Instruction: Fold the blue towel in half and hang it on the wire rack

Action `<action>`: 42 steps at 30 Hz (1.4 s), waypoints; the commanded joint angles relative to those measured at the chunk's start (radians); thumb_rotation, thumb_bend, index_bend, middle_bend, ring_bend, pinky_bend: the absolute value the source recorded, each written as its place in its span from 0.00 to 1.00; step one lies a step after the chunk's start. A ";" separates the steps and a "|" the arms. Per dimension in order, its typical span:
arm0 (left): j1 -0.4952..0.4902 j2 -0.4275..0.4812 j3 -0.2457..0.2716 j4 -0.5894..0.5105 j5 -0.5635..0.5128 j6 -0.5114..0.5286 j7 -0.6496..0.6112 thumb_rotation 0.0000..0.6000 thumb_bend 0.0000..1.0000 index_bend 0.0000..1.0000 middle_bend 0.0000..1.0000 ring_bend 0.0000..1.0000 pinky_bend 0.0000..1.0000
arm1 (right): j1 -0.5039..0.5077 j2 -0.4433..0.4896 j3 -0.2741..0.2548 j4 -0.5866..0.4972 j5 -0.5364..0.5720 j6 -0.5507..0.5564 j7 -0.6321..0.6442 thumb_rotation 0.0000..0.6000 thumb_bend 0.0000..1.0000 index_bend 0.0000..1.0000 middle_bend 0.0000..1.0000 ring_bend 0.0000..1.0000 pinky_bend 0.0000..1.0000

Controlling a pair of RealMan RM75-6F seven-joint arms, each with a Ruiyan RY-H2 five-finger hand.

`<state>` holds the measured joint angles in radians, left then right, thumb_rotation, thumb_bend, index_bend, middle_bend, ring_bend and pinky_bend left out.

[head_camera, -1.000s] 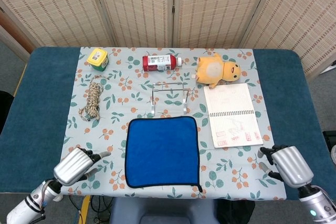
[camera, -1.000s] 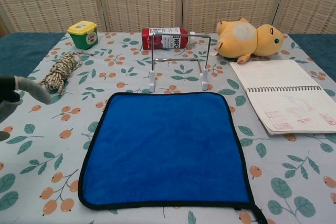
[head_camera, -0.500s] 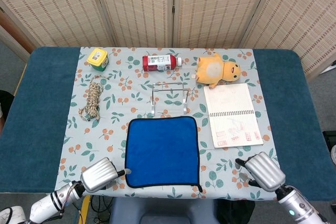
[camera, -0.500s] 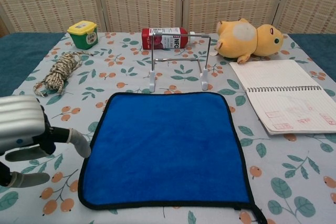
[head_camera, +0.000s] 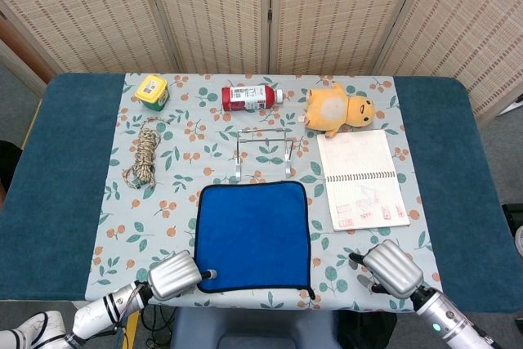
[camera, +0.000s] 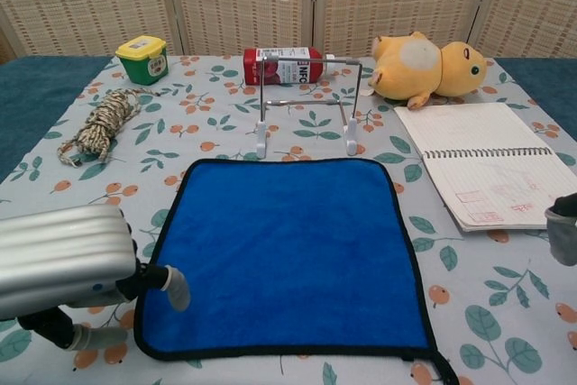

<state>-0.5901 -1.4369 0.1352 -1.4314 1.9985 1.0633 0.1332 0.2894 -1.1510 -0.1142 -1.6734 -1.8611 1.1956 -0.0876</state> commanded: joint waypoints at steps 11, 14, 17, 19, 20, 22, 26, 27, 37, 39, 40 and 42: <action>-0.021 -0.024 0.025 0.022 -0.029 -0.004 0.013 1.00 0.28 0.37 0.93 0.88 0.95 | 0.017 -0.020 -0.013 0.011 0.011 -0.008 0.004 1.00 0.32 0.49 0.85 0.79 0.90; -0.027 -0.037 0.029 0.037 -0.036 -0.006 -0.001 1.00 0.28 0.39 0.93 0.88 0.95 | 0.019 -0.024 -0.016 0.015 0.016 -0.007 0.007 1.00 0.32 0.49 0.85 0.79 0.90; -0.034 -0.050 0.030 0.052 -0.042 -0.004 -0.015 1.00 0.31 0.42 0.93 0.88 0.95 | 0.020 -0.027 -0.020 0.019 0.020 -0.007 0.009 1.00 0.32 0.49 0.85 0.79 0.90; -0.038 -0.057 0.031 0.060 -0.047 -0.003 -0.021 1.00 0.34 0.44 0.93 0.88 0.95 | 0.022 -0.029 -0.021 0.021 0.022 -0.007 0.011 1.00 0.32 0.49 0.85 0.79 0.90; -0.040 -0.060 0.032 0.063 -0.048 -0.002 -0.024 1.00 0.34 0.46 0.93 0.88 0.95 | 0.023 -0.030 -0.022 0.022 0.024 -0.007 0.012 1.00 0.32 0.49 0.85 0.79 0.90; -0.043 -0.065 0.034 0.069 -0.050 0.003 -0.030 1.00 0.36 0.49 0.93 0.88 0.95 | 0.025 -0.032 -0.022 0.024 0.027 -0.007 0.015 1.00 0.32 0.49 0.85 0.79 0.90; -0.046 -0.072 0.040 0.081 -0.056 0.008 -0.037 1.00 0.39 0.53 0.93 0.88 0.95 | 0.029 -0.037 -0.024 0.028 0.029 -0.009 0.018 1.00 0.32 0.49 0.85 0.79 0.90; -0.047 -0.073 0.041 0.083 -0.058 0.009 -0.040 1.00 0.39 0.54 0.94 0.88 0.95 | 0.031 -0.039 -0.025 0.029 0.030 -0.010 0.019 1.00 0.32 0.49 0.85 0.79 0.90; -0.053 -0.081 0.055 0.084 -0.069 0.027 -0.069 1.00 0.45 0.59 0.94 0.88 0.95 | 0.060 -0.097 -0.029 0.063 0.003 -0.030 0.004 1.00 0.31 0.49 0.86 0.81 0.91; -0.054 -0.080 0.056 0.083 -0.072 0.031 -0.075 1.00 0.45 0.59 0.94 0.88 0.95 | 0.066 -0.114 -0.030 0.070 -0.010 -0.028 -0.001 1.00 0.27 0.49 0.88 0.82 0.92; -0.055 -0.079 0.058 0.082 -0.073 0.032 -0.076 1.00 0.45 0.59 0.94 0.88 0.95 | 0.069 -0.128 -0.031 0.078 -0.018 -0.026 -0.005 1.00 0.25 0.49 0.88 0.82 0.92; -0.055 -0.079 0.059 0.079 -0.074 0.034 -0.076 1.00 0.45 0.59 0.94 0.88 0.95 | 0.072 -0.147 -0.032 0.091 -0.028 -0.024 -0.013 1.00 0.21 0.49 0.88 0.83 0.92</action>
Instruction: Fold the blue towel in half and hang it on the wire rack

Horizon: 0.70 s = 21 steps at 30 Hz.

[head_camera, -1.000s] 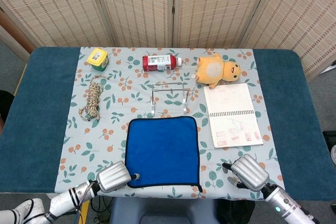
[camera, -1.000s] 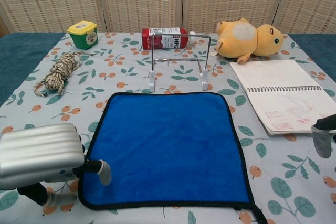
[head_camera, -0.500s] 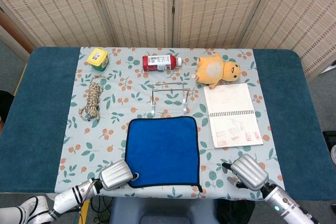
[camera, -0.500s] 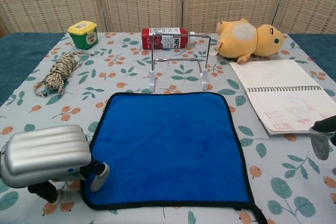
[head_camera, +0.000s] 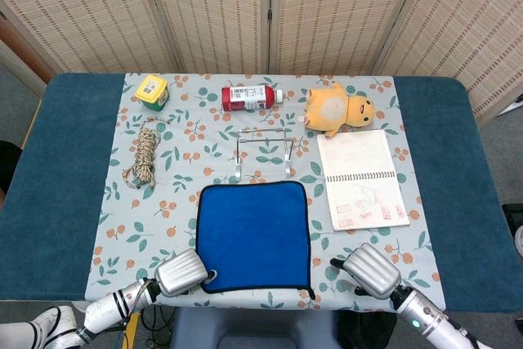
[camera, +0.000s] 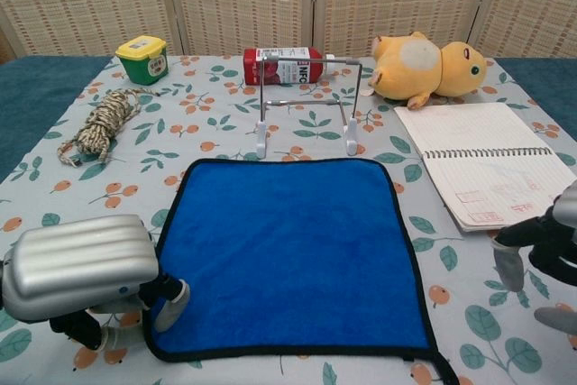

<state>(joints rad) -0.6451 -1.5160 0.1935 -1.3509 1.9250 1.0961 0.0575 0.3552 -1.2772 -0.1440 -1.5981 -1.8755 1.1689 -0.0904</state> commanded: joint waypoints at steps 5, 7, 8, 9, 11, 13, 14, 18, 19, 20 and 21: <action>-0.003 0.000 0.005 -0.008 -0.004 0.005 -0.001 1.00 0.45 0.59 0.94 0.88 0.95 | 0.014 -0.074 -0.005 0.052 -0.028 0.005 -0.020 1.00 0.17 0.49 0.89 0.83 0.92; -0.004 -0.001 0.005 -0.011 -0.005 0.006 0.001 1.00 0.45 0.59 0.93 0.88 0.95 | 0.017 -0.094 -0.004 0.069 -0.030 0.007 -0.021 1.00 0.17 0.49 0.89 0.83 0.92; -0.005 -0.001 0.006 -0.012 -0.005 0.007 0.001 1.00 0.45 0.59 0.94 0.88 0.95 | 0.018 -0.102 -0.004 0.076 -0.031 0.008 -0.023 1.00 0.16 0.49 0.89 0.83 0.92; -0.005 -0.001 0.006 -0.012 -0.006 0.007 0.001 1.00 0.45 0.59 0.94 0.88 0.95 | 0.020 -0.109 -0.004 0.082 -0.031 0.006 -0.025 1.00 0.16 0.49 0.89 0.83 0.92; -0.007 -0.001 0.007 -0.014 -0.007 0.007 0.002 1.00 0.45 0.59 0.94 0.88 0.95 | 0.027 -0.124 -0.002 0.094 -0.029 0.000 -0.027 1.00 0.16 0.49 0.89 0.83 0.92; -0.007 -0.002 0.008 -0.016 -0.009 0.007 0.002 1.00 0.45 0.59 0.94 0.88 0.95 | 0.034 -0.138 0.001 0.104 -0.025 -0.009 -0.028 1.00 0.16 0.49 0.89 0.83 0.92; -0.008 -0.002 0.008 -0.017 -0.010 0.007 0.002 1.00 0.45 0.59 0.94 0.88 0.95 | 0.039 -0.146 0.002 0.107 -0.023 -0.014 -0.029 1.00 0.16 0.49 0.89 0.83 0.92; -0.007 -0.003 0.010 -0.018 -0.013 0.010 0.002 1.00 0.45 0.59 0.94 0.88 0.95 | 0.054 -0.172 0.006 0.119 -0.021 -0.028 -0.041 1.00 0.16 0.49 0.89 0.83 0.92; -0.008 -0.004 0.010 -0.017 -0.014 0.010 0.001 1.00 0.45 0.59 0.94 0.88 0.95 | 0.057 -0.177 0.007 0.122 -0.019 -0.032 -0.044 1.00 0.16 0.49 0.89 0.83 0.92; -0.009 -0.004 0.011 -0.017 -0.014 0.009 0.001 1.00 0.45 0.59 0.94 0.88 0.95 | 0.062 -0.185 0.008 0.127 -0.017 -0.037 -0.048 1.00 0.16 0.49 0.89 0.83 0.92; -0.009 -0.004 0.012 -0.017 -0.014 0.009 0.002 1.00 0.45 0.59 0.94 0.88 0.95 | 0.065 -0.190 0.009 0.129 -0.015 -0.041 -0.050 1.00 0.16 0.49 0.89 0.83 0.92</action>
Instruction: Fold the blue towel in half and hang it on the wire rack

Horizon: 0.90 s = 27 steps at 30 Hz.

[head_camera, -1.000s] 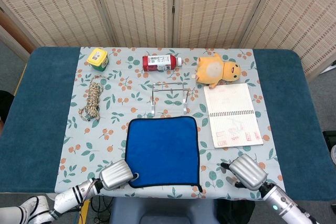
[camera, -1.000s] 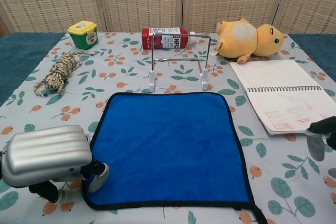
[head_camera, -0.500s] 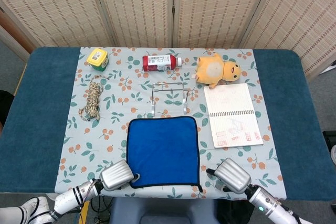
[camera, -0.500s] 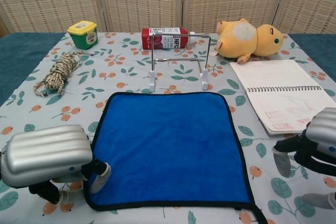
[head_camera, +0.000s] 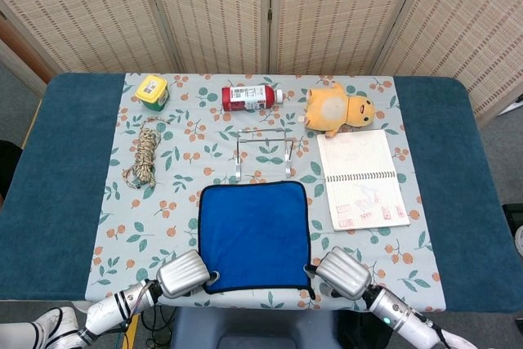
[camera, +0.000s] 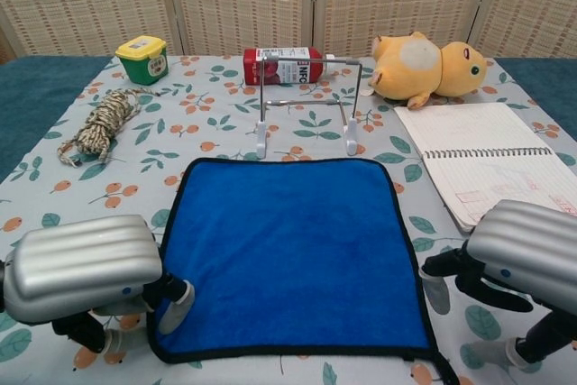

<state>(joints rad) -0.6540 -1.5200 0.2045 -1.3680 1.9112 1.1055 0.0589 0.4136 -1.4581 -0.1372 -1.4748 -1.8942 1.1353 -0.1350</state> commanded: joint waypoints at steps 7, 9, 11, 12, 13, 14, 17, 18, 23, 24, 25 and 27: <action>-0.003 -0.003 0.003 -0.002 -0.004 -0.002 0.001 1.00 0.45 0.59 0.94 0.88 0.95 | 0.022 -0.037 -0.006 0.023 0.013 -0.027 -0.017 1.00 0.16 0.49 0.89 0.83 0.92; -0.004 -0.003 0.004 -0.004 -0.005 -0.003 0.002 1.00 0.45 0.59 0.94 0.88 0.95 | 0.026 -0.044 -0.008 0.030 0.015 -0.029 -0.017 1.00 0.16 0.49 0.89 0.83 0.92; -0.005 -0.003 0.005 -0.006 -0.005 -0.002 0.001 1.00 0.45 0.59 0.94 0.88 0.95 | 0.030 -0.050 -0.009 0.036 0.018 -0.032 -0.017 1.00 0.16 0.49 0.89 0.83 0.92; -0.005 -0.002 0.005 -0.006 -0.006 -0.002 0.001 1.00 0.45 0.59 0.94 0.88 0.95 | 0.032 -0.053 -0.008 0.039 0.021 -0.033 -0.017 1.00 0.16 0.49 0.89 0.83 0.92; -0.005 -0.002 0.005 -0.007 -0.008 -0.003 0.001 1.00 0.45 0.59 0.94 0.88 0.95 | 0.034 -0.057 -0.007 0.042 0.024 -0.034 -0.016 1.00 0.16 0.49 0.89 0.83 0.92; -0.005 -0.002 0.005 -0.008 -0.010 -0.004 0.000 1.00 0.45 0.59 0.94 0.88 0.95 | 0.036 -0.060 -0.006 0.044 0.027 -0.035 -0.016 1.00 0.16 0.49 0.89 0.83 0.92; -0.006 -0.002 0.005 -0.009 -0.012 -0.005 0.000 1.00 0.45 0.59 0.94 0.88 0.95 | 0.042 -0.068 -0.006 0.050 0.035 -0.043 -0.019 1.00 0.16 0.49 0.89 0.83 0.92; -0.007 -0.002 0.006 -0.010 -0.013 -0.006 0.000 1.00 0.45 0.59 0.94 0.88 0.95 | 0.044 -0.071 -0.006 0.052 0.037 -0.045 -0.020 1.00 0.16 0.49 0.89 0.83 0.92; -0.008 -0.001 0.007 -0.014 -0.017 -0.011 0.001 1.00 0.45 0.59 0.94 0.88 0.95 | 0.050 -0.087 -0.008 0.061 0.045 -0.051 -0.029 1.00 0.17 0.49 0.89 0.83 0.92; -0.008 -0.001 0.007 -0.015 -0.018 -0.011 0.001 1.00 0.45 0.59 0.94 0.88 0.95 | 0.051 -0.089 -0.007 0.062 0.047 -0.051 -0.029 1.00 0.17 0.49 0.89 0.83 0.92; -0.008 -0.001 0.007 -0.016 -0.018 -0.011 0.000 1.00 0.45 0.59 0.94 0.88 0.95 | 0.052 -0.092 -0.007 0.063 0.048 -0.050 -0.029 1.00 0.19 0.49 0.89 0.83 0.92; -0.009 -0.001 0.008 -0.017 -0.019 -0.011 0.001 1.00 0.45 0.58 0.94 0.88 0.95 | 0.054 -0.096 -0.006 0.065 0.053 -0.048 -0.026 1.00 0.23 0.49 0.89 0.83 0.92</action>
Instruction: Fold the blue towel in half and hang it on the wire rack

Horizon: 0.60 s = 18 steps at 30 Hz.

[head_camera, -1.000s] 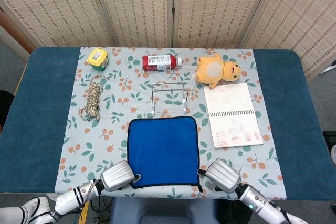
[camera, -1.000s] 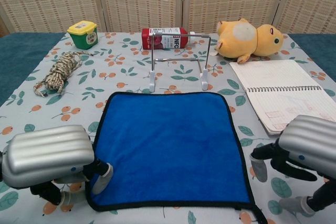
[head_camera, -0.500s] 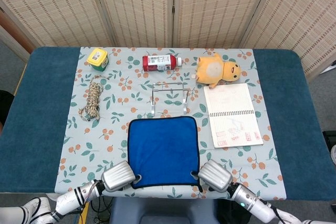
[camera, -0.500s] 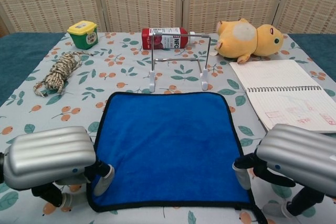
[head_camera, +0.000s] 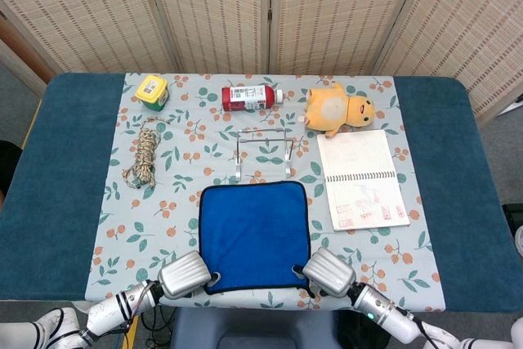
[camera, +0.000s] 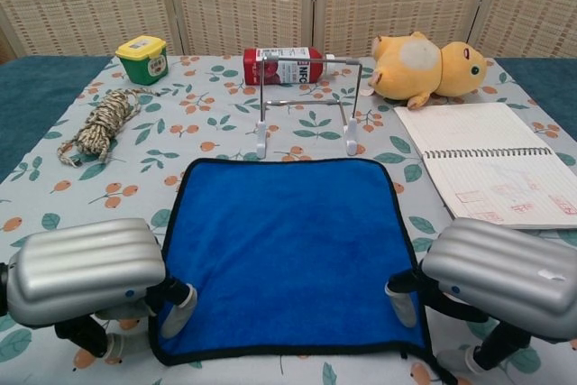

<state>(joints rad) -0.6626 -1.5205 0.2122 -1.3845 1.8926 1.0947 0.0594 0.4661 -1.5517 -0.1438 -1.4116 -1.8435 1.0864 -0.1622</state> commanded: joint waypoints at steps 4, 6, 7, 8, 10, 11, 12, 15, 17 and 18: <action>-0.001 0.001 0.002 -0.002 -0.002 -0.003 0.002 1.00 0.45 0.58 0.94 0.88 0.95 | 0.009 -0.008 0.000 0.008 0.010 -0.006 0.004 1.00 0.29 0.49 0.89 0.83 0.92; -0.001 0.001 0.003 -0.003 -0.002 -0.002 0.002 1.00 0.45 0.58 0.94 0.88 0.95 | 0.011 -0.010 -0.001 0.010 0.013 -0.006 0.005 1.00 0.31 0.49 0.89 0.83 0.92; -0.001 0.002 0.003 -0.004 -0.002 -0.002 0.002 1.00 0.45 0.58 0.94 0.88 0.95 | 0.012 -0.011 -0.001 0.011 0.014 -0.006 0.007 1.00 0.33 0.49 0.89 0.83 0.92; -0.001 0.002 0.004 -0.004 -0.002 -0.002 0.003 1.00 0.45 0.58 0.94 0.88 0.95 | 0.013 -0.012 -0.002 0.012 0.015 -0.006 0.008 1.00 0.34 0.49 0.89 0.83 0.92; -0.001 0.003 0.004 -0.004 -0.004 -0.003 0.003 1.00 0.45 0.58 0.94 0.88 0.95 | 0.015 -0.014 -0.002 0.014 0.017 -0.005 0.010 1.00 0.35 0.49 0.89 0.83 0.92; -0.001 0.003 0.004 -0.004 -0.004 -0.003 0.003 1.00 0.45 0.58 0.94 0.88 0.95 | 0.017 -0.015 -0.002 0.016 0.018 -0.005 0.011 1.00 0.37 0.49 0.89 0.83 0.92; -0.002 0.003 0.004 -0.004 -0.004 -0.003 0.003 1.00 0.45 0.58 0.94 0.88 0.95 | 0.019 -0.017 -0.002 0.018 0.019 -0.005 0.013 1.00 0.38 0.49 0.89 0.83 0.92; -0.002 0.002 0.003 -0.003 -0.005 -0.001 0.002 1.00 0.45 0.58 0.94 0.88 0.95 | 0.022 -0.023 -0.001 0.027 0.020 0.000 0.017 1.00 0.40 0.49 0.89 0.83 0.92; -0.002 0.002 0.003 -0.002 -0.005 0.000 0.001 1.00 0.45 0.58 0.94 0.88 0.95 | 0.024 -0.028 0.000 0.031 0.023 0.000 0.022 1.00 0.42 0.49 0.89 0.83 0.92; -0.002 0.002 0.003 -0.001 -0.006 0.000 0.000 1.00 0.45 0.58 0.94 0.88 0.95 | 0.026 -0.029 0.000 0.033 0.024 0.000 0.024 1.00 0.42 0.49 0.89 0.83 0.92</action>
<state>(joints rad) -0.6642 -1.5189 0.2148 -1.3857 1.8868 1.0948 0.0597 0.4914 -1.5804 -0.1441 -1.3794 -1.8202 1.0862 -0.1382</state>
